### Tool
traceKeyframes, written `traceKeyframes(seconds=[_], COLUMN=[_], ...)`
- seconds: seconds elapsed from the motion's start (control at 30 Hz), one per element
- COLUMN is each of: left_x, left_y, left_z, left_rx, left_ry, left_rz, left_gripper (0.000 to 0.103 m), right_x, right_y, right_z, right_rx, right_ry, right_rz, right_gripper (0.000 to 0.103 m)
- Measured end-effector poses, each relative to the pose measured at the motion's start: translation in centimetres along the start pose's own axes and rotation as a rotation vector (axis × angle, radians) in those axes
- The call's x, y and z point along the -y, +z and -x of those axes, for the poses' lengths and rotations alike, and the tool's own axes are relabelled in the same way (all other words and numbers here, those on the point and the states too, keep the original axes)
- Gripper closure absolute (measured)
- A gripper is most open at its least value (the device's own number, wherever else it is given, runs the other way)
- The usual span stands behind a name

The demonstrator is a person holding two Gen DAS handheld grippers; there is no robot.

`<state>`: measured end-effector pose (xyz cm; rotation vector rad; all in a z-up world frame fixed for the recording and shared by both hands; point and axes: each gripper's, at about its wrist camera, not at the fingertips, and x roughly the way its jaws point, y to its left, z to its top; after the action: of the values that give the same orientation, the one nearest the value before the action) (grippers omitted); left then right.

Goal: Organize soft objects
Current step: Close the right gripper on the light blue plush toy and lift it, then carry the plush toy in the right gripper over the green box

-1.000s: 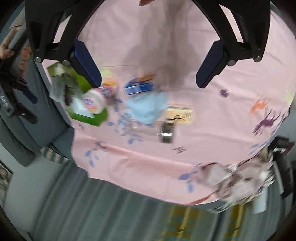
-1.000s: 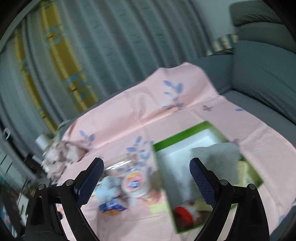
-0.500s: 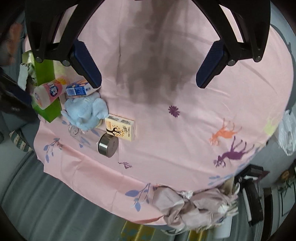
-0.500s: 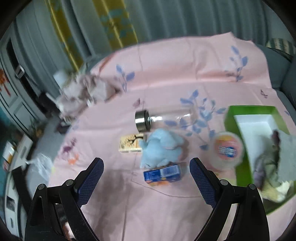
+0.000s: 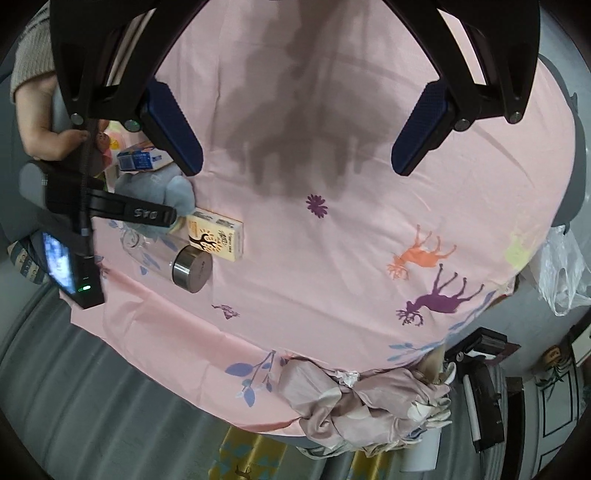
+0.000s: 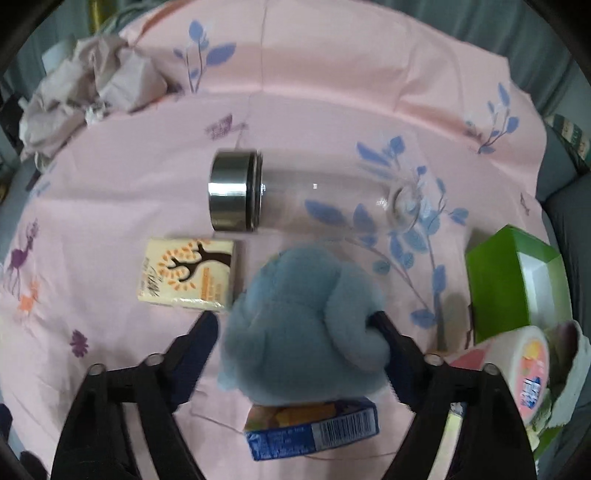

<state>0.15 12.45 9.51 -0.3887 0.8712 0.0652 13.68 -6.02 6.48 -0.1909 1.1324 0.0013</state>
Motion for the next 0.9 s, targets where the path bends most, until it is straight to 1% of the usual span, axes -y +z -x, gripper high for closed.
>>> traceKeyframes(seconds=[0.03, 0.17, 0.23, 0.3, 0.37, 0.43, 0.53, 0.6, 0.67, 0.7, 0.73, 0.8, 0.83, 0.9], left_x=[-0.1, -0.1, -0.1, -0.2, -0.2, -0.3, -0.8, -1.2, -1.6, -1.9, -2.1, -2.3, -2.4, -2.3], left_y=[0.0, 0.1, 0.0, 0.1, 0.1, 0.1, 0.2, 0.3, 0.3, 0.3, 0.3, 0.1, 0.0, -0.1], left_z=[0.0, 0.1, 0.2, 0.2, 0.2, 0.2, 0.3, 0.4, 0.4, 0.4, 0.4, 0.3, 0.1, -0.2], left_rx=[-0.005, -0.001, 0.0, -0.002, -0.002, 0.0, 0.006, 0.007, 0.006, 0.003, 0.0, -0.011, -0.024, -0.047], left_ry=[-0.012, -0.013, -0.013, -0.016, -0.02, -0.016, -0.004, 0.001, 0.009, 0.013, 0.014, 0.011, 0.003, -0.018], left_rz=[0.004, 0.011, 0.015, 0.018, 0.023, 0.027, 0.044, 0.059, 0.072, 0.081, 0.087, 0.099, 0.101, 0.098], left_gripper=[0.001, 0.001, 0.001, 0.001, 0.001, 0.001, 0.001, 0.001, 0.001, 0.001, 0.001, 0.001, 0.002, 0.002], right_x=[0.1, 1.0, 1.5, 2.2, 2.3, 2.2, 1.7, 1.5, 0.9, 0.5, 0.2, -0.8, -1.4, -1.7], right_y=[0.0, 0.0, 0.0, -0.3, -0.9, -2.0, -4.5, -6.2, -7.8, -8.6, -9.2, -10.5, -11.0, -11.2], right_z=[-0.2, 0.4, 1.4, 3.4, 5.7, 8.3, 11.0, 11.5, 11.0, 10.5, 10.1, 8.6, 7.5, 5.6], right_rx=[0.01, 0.04, 0.069, 0.116, 0.17, 0.231, 0.289, 0.279, 0.23, 0.202, 0.189, 0.162, 0.135, 0.07], right_ry=[-0.015, 0.044, 0.104, 0.166, 0.226, 0.303, 0.44, 0.523, 0.577, 0.589, 0.59, 0.55, 0.512, 0.476], right_rz=[0.005, -0.019, -0.048, -0.079, -0.085, -0.078, -0.076, -0.083, -0.099, -0.106, -0.104, -0.077, -0.057, -0.056], right_gripper=[0.042, 0.046, 0.047, 0.047, 0.047, 0.047, 0.047, 0.046, 0.046, 0.046, 0.046, 0.046, 0.046, 0.045])
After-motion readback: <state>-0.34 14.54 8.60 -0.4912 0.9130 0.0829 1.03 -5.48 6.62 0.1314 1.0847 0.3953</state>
